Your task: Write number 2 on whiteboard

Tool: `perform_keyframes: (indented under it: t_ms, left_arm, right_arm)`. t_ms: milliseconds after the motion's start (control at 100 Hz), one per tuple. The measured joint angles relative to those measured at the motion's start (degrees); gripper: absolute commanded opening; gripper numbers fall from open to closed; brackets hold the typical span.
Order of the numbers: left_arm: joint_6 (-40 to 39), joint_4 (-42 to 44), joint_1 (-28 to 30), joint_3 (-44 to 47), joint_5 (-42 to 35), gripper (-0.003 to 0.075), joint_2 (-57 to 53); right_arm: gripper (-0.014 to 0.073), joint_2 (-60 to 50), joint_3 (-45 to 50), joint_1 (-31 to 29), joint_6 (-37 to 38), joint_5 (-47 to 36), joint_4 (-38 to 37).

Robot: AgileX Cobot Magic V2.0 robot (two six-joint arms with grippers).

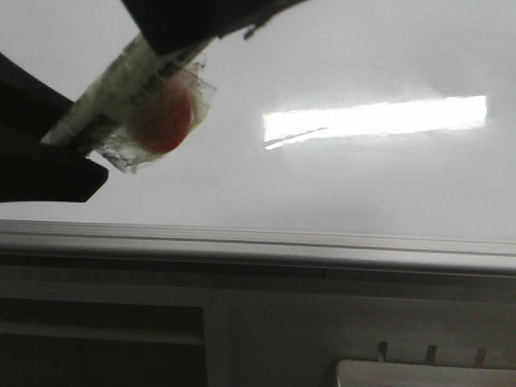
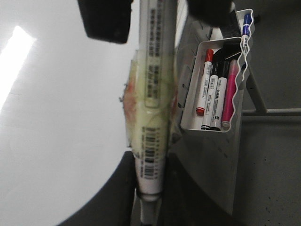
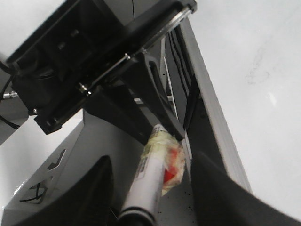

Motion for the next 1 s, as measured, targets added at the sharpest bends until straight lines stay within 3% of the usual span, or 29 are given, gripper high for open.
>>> perform_keyframes:
  t_ms: [110, 190, 660, 730, 850, 900, 1000]
  left_arm:
    - [0.0, 0.0, 0.0, 0.0, 0.0, -0.002, 0.0]
    - [-0.23, -0.14, 0.0, 0.12, 0.0, -0.002, 0.0]
    - [-0.44, -0.78, 0.0, 0.62, 2.45, -0.0007, 0.35]
    - [-0.44, -0.78, 0.0, 0.62, 2.55, 0.0075, 0.35]
    - [-0.22, -0.54, 0.0, 0.62, 1.84, 0.0379, 0.35]
    - [-0.2, -0.54, 0.0, 0.49, 1.15, 0.0468, 0.1]
    - [-0.1, -0.51, 0.0, -0.09, 2.24, 0.0509, -1.33]
  right_arm:
    - [0.0021, 0.36, 0.0, 0.0, -0.12, -0.1, -0.03]
    - [-0.0081, 0.36, 0.0, 0.0, -0.26, -0.81, -0.87]
    - [-0.0078, 3.4, 0.62, 0.04, -0.37, -2.06, -0.5]
    - [-0.0078, 3.49, 0.62, 0.04, -0.37, -2.31, -0.5]
    - [-0.0078, 3.52, 0.85, 0.26, -0.37, -4.19, -0.4]
    - [-0.0078, 3.88, 0.84, 0.26, -0.37, -5.85, -0.63]
    - [-0.0078, 4.01, 0.59, 0.26, -0.25, -9.77, -0.6]
